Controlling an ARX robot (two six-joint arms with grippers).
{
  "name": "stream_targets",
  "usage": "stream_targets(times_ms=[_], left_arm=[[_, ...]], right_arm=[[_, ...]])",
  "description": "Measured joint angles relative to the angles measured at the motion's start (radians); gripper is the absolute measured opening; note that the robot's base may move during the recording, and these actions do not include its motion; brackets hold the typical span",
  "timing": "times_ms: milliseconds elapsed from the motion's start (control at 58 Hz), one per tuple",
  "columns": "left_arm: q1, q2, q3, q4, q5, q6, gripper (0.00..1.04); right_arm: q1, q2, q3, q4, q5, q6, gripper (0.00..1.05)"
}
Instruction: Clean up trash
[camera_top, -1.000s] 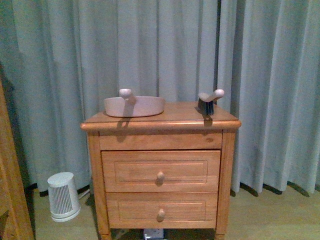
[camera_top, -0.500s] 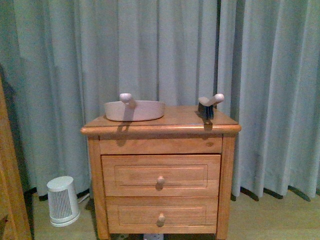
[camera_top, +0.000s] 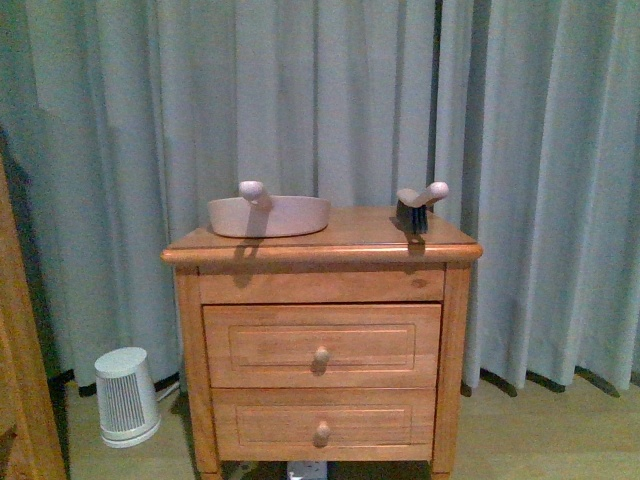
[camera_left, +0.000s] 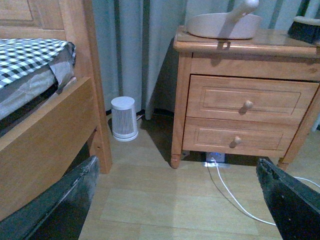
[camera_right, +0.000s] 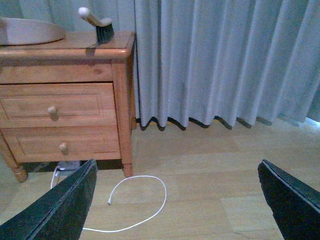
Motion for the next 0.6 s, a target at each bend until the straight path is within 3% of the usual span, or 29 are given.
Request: stream_targets(times_ms=[603], left_arm=[[0.000,0.000,0.000,0.000,0.000,0.000,0.97]], right_arm=[[0.000,0.000,0.000,0.000,0.000,0.000,0.97]])
